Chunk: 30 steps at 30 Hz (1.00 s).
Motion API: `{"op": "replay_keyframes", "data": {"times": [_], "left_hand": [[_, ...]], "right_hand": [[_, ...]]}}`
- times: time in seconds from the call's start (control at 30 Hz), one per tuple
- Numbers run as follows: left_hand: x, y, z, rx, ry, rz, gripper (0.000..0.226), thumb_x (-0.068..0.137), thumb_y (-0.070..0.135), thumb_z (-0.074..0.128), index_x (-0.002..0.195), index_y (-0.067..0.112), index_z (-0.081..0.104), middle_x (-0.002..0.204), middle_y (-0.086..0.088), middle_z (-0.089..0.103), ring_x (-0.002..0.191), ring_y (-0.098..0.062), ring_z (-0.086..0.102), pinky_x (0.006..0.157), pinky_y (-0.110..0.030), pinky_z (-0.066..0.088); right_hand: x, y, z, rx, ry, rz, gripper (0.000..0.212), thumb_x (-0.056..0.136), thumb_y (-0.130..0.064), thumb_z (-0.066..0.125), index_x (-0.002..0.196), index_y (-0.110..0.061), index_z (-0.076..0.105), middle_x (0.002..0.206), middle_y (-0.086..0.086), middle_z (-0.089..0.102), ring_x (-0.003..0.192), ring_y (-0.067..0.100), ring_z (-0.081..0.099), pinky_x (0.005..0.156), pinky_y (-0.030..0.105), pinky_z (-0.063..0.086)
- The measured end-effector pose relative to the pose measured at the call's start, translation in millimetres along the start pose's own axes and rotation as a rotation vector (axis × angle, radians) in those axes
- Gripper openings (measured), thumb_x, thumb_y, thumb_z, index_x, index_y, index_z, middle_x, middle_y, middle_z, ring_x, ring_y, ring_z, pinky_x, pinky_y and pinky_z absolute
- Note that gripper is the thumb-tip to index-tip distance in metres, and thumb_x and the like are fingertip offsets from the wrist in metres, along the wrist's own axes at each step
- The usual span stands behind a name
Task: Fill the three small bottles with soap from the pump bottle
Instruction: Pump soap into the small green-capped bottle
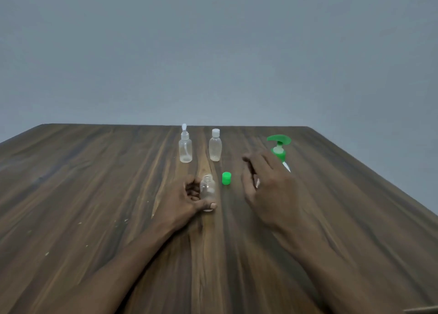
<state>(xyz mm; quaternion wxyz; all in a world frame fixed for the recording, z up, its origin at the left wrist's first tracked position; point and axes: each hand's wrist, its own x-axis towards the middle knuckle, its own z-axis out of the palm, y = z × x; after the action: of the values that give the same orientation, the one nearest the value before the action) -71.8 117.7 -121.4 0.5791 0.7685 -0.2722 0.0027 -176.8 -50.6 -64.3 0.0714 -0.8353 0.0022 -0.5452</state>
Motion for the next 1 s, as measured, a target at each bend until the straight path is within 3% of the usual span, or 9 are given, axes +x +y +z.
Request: {"op": "replay_keyframes", "data": {"times": [0.13, 0.23, 0.33, 0.4, 0.5, 0.63, 0.77, 0.83, 1.0], "left_hand": [[0.9, 2.9, -0.3, -0.126, 0.046, 0.035, 0.047, 0.061, 0.034, 0.087, 0.101, 0.017, 0.069, 0.094, -0.004, 0.074, 0.080, -0.016, 0.072, 0.075, -0.025, 0.057], [0.2, 10.5, 1.5, -0.139, 0.042, 0.054, 0.045, 0.070, 0.018, 0.089, 0.110, 0.018, 0.069, 0.098, 0.001, 0.075, 0.083, -0.019, 0.073, 0.082, -0.035, 0.060], [-0.2, 16.9, 5.8, -0.210, 0.057, 0.074, 0.057, 0.066, 0.019, 0.089, 0.117, 0.020, 0.064, 0.094, 0.006, 0.074, 0.077, -0.009, 0.069, 0.075, -0.027, 0.057], [3.4, 21.3, 5.2, -0.234, 0.077, 0.087, 0.050, 0.066, 0.023, 0.089, 0.109, 0.023, 0.065, 0.090, 0.008, 0.072, 0.077, -0.005, 0.066, 0.073, -0.024, 0.056], [13.3, 35.9, 0.9, -0.190, 0.059, 0.138, 0.041, 0.063, 0.036, 0.089, 0.099, 0.027, 0.069, 0.087, 0.013, 0.071, 0.080, -0.003, 0.064, 0.075, -0.022, 0.056], [35.4, 60.9, -6.7, -0.119, -0.009, 0.164, 0.034, 0.075, 0.012, 0.087, 0.103, 0.013, 0.069, 0.091, 0.007, 0.074, 0.082, -0.007, 0.067, 0.073, -0.018, 0.054], [46.4, 66.5, -7.3, -0.098, -0.017, 0.192, 0.037, 0.073, 0.025, 0.088, 0.107, 0.019, 0.073, 0.099, 0.003, 0.076, 0.090, -0.008, 0.069, 0.076, -0.018, 0.053], [40.8, 58.7, -3.5, -0.151, -0.010, 0.183, 0.040, 0.071, 0.028, 0.086, 0.109, 0.020, 0.074, 0.102, 0.006, 0.077, 0.094, -0.008, 0.071, 0.080, -0.022, 0.056], [22.6, 49.1, -3.1, -0.226, -0.007, 0.185, 0.042, 0.069, 0.024, 0.088, 0.108, 0.020, 0.074, 0.102, 0.004, 0.078, 0.093, -0.008, 0.072, 0.080, -0.025, 0.058]], "right_hand": [[0.3, 31.9, -16.2, 0.128, 0.256, 0.112, 0.029, 0.085, -0.017, 0.063, 0.109, -0.001, 0.061, 0.103, 0.009, 0.058, 0.095, 0.028, 0.053, 0.088, 0.030, 0.040], [10.3, 60.2, -9.8, 0.385, 0.120, 0.275, 0.066, 0.079, -0.028, 0.073, 0.133, -0.003, 0.044, 0.131, 0.005, 0.045, 0.122, 0.023, 0.047, 0.099, 0.036, 0.044], [9.5, 72.4, -1.4, 0.629, -0.061, 0.300, 0.091, 0.076, -0.022, 0.081, 0.150, -0.011, 0.029, 0.146, -0.006, 0.039, 0.134, 0.010, 0.044, 0.101, 0.029, 0.049], [3.2, 73.3, 5.1, 0.639, -0.107, 0.235, 0.092, 0.074, -0.007, 0.081, 0.149, -0.007, 0.029, 0.139, -0.018, 0.047, 0.126, 0.008, 0.051, 0.098, 0.024, 0.048], [-3.8, 69.9, 14.3, 0.591, -0.086, 0.215, 0.090, 0.073, 0.007, 0.077, 0.149, -0.008, 0.031, 0.131, -0.011, 0.055, 0.113, 0.015, 0.059, 0.096, 0.023, 0.045], [-3.1, 57.5, 20.4, 0.527, 0.002, 0.181, 0.084, 0.074, 0.008, 0.071, 0.148, -0.009, 0.036, 0.152, -0.001, 0.040, 0.133, 0.012, 0.047, 0.106, 0.027, 0.041], [-3.4, 40.5, 25.0, 0.520, 0.011, 0.166, 0.081, 0.078, 0.002, 0.072, 0.149, -0.006, 0.034, 0.158, -0.019, 0.025, 0.142, 0.005, 0.035, 0.110, 0.028, 0.037], [-4.0, 35.8, 25.2, 0.528, 0.003, 0.175, 0.081, 0.080, -0.001, 0.072, 0.151, -0.009, 0.031, 0.158, -0.021, 0.024, 0.143, 0.005, 0.034, 0.112, 0.029, 0.036], [-6.4, 40.6, 27.1, 0.501, 0.010, 0.142, 0.079, 0.079, 0.002, 0.071, 0.149, -0.009, 0.035, 0.154, -0.002, 0.036, 0.141, 0.015, 0.039, 0.113, 0.030, 0.036]]}}
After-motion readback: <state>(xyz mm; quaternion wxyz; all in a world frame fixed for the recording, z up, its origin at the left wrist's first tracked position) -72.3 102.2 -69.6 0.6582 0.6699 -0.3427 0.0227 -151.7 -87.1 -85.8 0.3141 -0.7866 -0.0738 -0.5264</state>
